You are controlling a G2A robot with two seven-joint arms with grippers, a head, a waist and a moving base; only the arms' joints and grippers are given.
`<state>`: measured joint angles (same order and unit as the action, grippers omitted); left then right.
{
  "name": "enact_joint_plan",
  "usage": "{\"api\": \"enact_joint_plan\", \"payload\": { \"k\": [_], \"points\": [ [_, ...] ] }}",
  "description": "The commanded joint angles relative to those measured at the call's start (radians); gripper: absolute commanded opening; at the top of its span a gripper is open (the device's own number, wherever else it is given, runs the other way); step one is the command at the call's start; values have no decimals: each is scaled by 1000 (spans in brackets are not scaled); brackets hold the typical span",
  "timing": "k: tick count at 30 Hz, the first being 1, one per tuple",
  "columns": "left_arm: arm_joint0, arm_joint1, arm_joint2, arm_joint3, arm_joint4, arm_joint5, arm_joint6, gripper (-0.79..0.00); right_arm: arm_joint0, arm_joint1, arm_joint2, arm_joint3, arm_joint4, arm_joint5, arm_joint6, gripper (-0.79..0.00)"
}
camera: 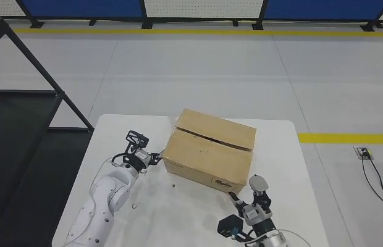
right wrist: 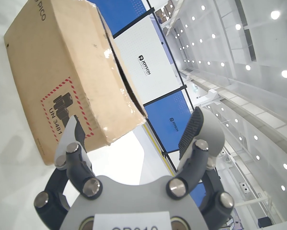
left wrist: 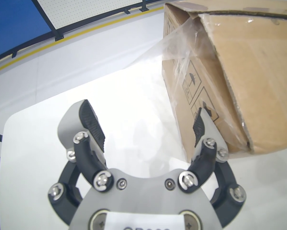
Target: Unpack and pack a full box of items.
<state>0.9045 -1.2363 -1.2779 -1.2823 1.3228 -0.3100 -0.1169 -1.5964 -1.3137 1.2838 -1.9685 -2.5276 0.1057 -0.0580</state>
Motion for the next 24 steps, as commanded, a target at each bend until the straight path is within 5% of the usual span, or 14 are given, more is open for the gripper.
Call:
{"api": "enact_joint_plan", "payload": {
  "k": [1, 24],
  "points": [
    [4, 0, 0, -3, 0, -1, -1, 0, 12, -1, 2, 13, 3, -9, 13, 0],
    [36, 2, 2, -55, -4, 2, -12, 0, 94, -21, -21, 95, 30, 67, 150, 0]
  ]
}}
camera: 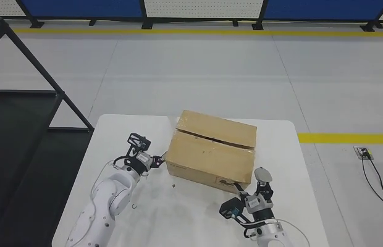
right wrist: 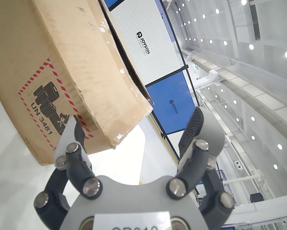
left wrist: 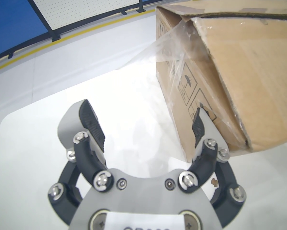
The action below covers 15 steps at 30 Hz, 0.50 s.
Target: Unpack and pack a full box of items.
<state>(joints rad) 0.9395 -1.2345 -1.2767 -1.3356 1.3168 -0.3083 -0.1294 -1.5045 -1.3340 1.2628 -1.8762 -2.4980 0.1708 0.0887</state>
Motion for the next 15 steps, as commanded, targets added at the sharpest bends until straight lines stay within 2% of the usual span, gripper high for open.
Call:
{"api": "enact_joint_plan", "payload": {
  "k": [1, 15],
  "points": [
    [3, 0, 1, -4, 3, 0, 0, 0, 4, -1, 0, 5, -1, 4, 7, 0],
    [19, -1, 12, -25, 3, -3, -8, 0, 36, -11, -7, 35, 10, 18, 43, 0]
  ]
}}
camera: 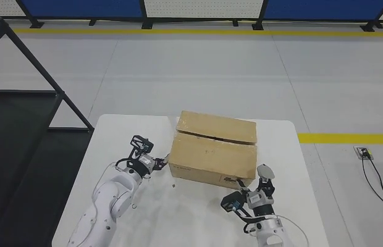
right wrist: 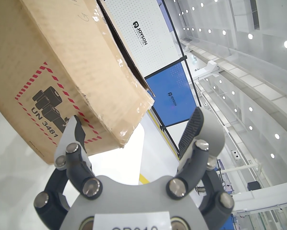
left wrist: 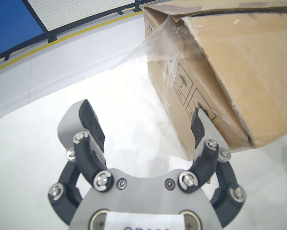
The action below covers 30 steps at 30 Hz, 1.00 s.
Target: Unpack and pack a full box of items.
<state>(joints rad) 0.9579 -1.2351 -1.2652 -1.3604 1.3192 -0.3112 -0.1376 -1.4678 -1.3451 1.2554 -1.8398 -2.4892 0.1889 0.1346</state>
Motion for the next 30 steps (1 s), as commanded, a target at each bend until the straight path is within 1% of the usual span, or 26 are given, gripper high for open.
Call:
{"api": "enact_joint_plan", "payload": {
  "k": [1, 4, 8, 9, 12, 22, 26, 30],
  "points": [
    [2, 0, 2, -1, -1, 0, 1, 0, -2, 0, 3, -4, -3, -1, -3, 0],
    [4, -1, 4, -3, -6, -2, 0, 0, -19, 2, 14, -29, 23, 2, -44, 0],
    [8, -1, 6, -11, -10, -6, 0, 0, -57, 8, 53, -77, 146, -12, -181, 0],
    [9, -1, 6, -13, -11, -6, 1, 0, -66, 9, 64, -93, 200, -13, -222, 0],
    [12, -1, 6, -16, -13, -6, 3, 0, -90, 11, 111, -111, 429, -41, -353, 0],
    [29, 0, 5, -26, -20, -14, 9, 0, -90, 11, 111, -111, 429, -41, -353, 0],
    [33, 0, 5, -32, -13, -11, 13, 0, -61, 6, 126, -95, 537, -62, -285, 0],
    [37, 1, -22, -26, -9, 60, 30, 0, -42, 6, 146, -78, 615, -100, -292, 0]
  ]
}}
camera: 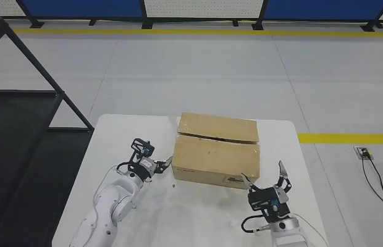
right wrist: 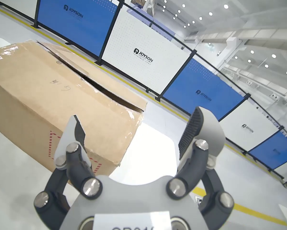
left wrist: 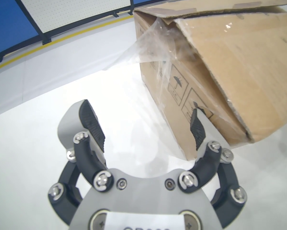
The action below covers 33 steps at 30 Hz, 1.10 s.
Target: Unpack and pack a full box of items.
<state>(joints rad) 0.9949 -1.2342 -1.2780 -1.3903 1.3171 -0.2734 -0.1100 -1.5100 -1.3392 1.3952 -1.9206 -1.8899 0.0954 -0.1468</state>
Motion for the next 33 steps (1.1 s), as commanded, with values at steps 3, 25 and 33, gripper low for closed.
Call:
{"api": "enact_joint_plan", "payload": {
  "k": [3, 25, 33],
  "points": [
    [-13, 1, -39, 25, -11, 77, -5, 0, -11, 2, 25, 3, 72, -28, -55, 0],
    [-99, 1, -38, 149, 58, 80, 41, 0, -37, 5, 69, -23, 161, -47, -109, 0],
    [-325, -41, 115, 473, 204, 138, 223, 0, -70, 5, 89, -36, 195, -25, -130, 0]
  ]
}}
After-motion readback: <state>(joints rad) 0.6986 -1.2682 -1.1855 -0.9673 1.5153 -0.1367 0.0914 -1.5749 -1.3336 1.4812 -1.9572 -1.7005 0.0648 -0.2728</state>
